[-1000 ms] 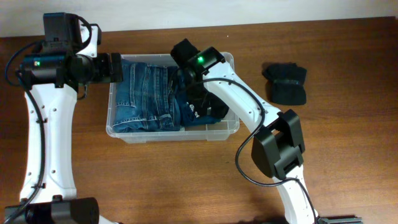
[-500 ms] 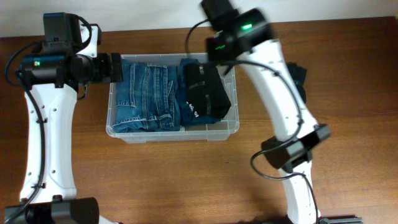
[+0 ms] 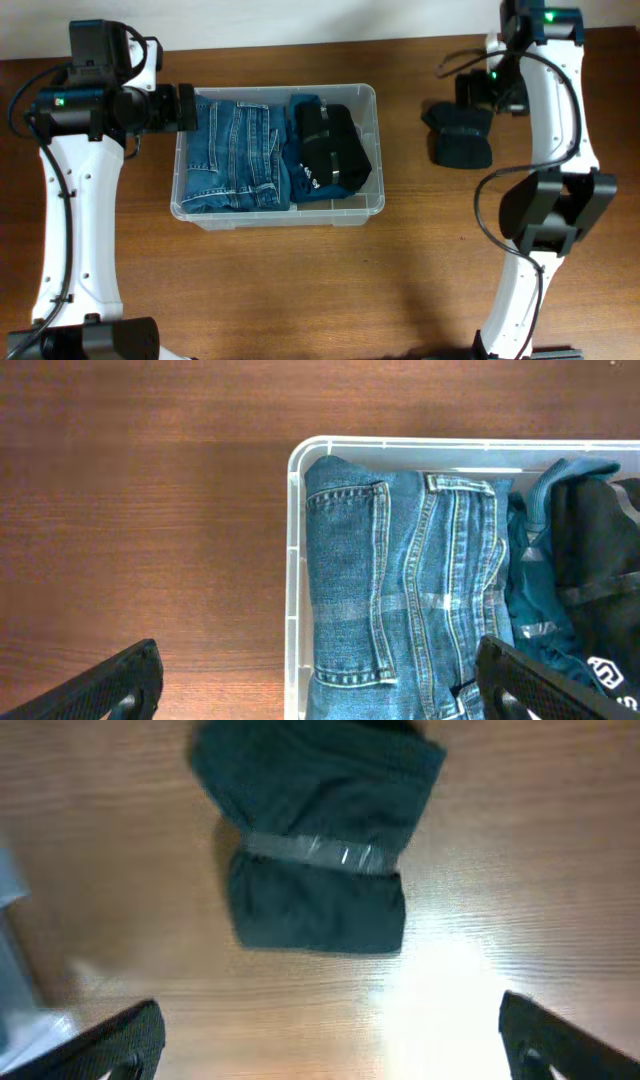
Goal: Pack container
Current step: 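Grasp the second black garment on the table with the right gripper, then carry the second black garment into the container on top of the first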
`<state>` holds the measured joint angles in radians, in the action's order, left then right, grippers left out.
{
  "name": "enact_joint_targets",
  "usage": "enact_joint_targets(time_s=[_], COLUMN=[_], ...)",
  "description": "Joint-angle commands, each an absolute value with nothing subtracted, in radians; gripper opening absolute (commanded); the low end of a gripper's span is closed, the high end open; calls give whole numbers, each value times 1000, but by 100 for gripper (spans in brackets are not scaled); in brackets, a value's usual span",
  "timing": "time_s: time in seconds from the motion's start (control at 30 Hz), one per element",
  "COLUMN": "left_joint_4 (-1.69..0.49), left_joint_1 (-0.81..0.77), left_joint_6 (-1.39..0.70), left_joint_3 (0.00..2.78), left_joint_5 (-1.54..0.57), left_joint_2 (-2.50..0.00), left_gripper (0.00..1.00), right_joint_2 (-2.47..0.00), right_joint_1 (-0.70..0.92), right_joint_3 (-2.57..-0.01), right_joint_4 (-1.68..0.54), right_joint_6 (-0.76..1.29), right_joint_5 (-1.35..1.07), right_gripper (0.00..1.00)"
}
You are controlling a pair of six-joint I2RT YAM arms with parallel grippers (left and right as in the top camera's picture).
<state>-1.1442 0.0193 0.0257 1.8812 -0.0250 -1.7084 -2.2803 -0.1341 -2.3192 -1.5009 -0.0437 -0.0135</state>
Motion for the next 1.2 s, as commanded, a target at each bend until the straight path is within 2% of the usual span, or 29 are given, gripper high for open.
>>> enact_joint_targets(time_s=[0.0,0.13,0.4,0.43,0.47,0.53,0.67,0.7,0.73,0.8,1.0,1.17], left_joint_4=[-1141,-1135,-1134,-1134,-1134,-1134,-1134,-1134,-1134,-1134,-1133,-1133], left_joint_1=[23,23,23,23,23,23,23,23,23,23,23,23], left_joint_6=[15,15,15,15,16,16,15,15,15,15,15,15], left_joint_3=[1882,1882,1882,1882,1882,1882,1882,1882,1882,1882,1882,1882], left_joint_5=[-19,-19,-19,-19,-19,-19,-19,-19,-19,-19,-19,-19], left_joint_2=[-1705,-1705,-1705,-1705,-1705,-1705,-1705,-1705,-1705,-1705,-1705,-1705], left_gripper=[99,99,99,99,99,99,99,99,99,99,99,99], right_joint_2=[-2282,-2283,-2283,-2283,-2283,-2283,-2283,-2283,-2283,-2282,-2236,-2185], right_joint_1=[-166,-176,-176,-176,-176,-176,-176,-176,-176,-176,-162,-133], right_joint_3=[-2165,-1994,-1892,-1883,-1872,-1852,-1838,-1838,-1838,-1839,-2021,-2357], right_joint_4=[-1421,-1264,-1114,-1107,-1099,-1085,-1081,-1081,-1081,-1082,-1228,-1439], right_joint_6=[-157,-213,-166,-162,-155,-136,-97,-95,-87,-68,-43,-39], right_joint_5=[-86,-101,-101,-102,-102,-102,-102,-102,-102,-102,-105,-131], right_gripper=[98,98,100,95,87,63,36,28,15,4,4,4])
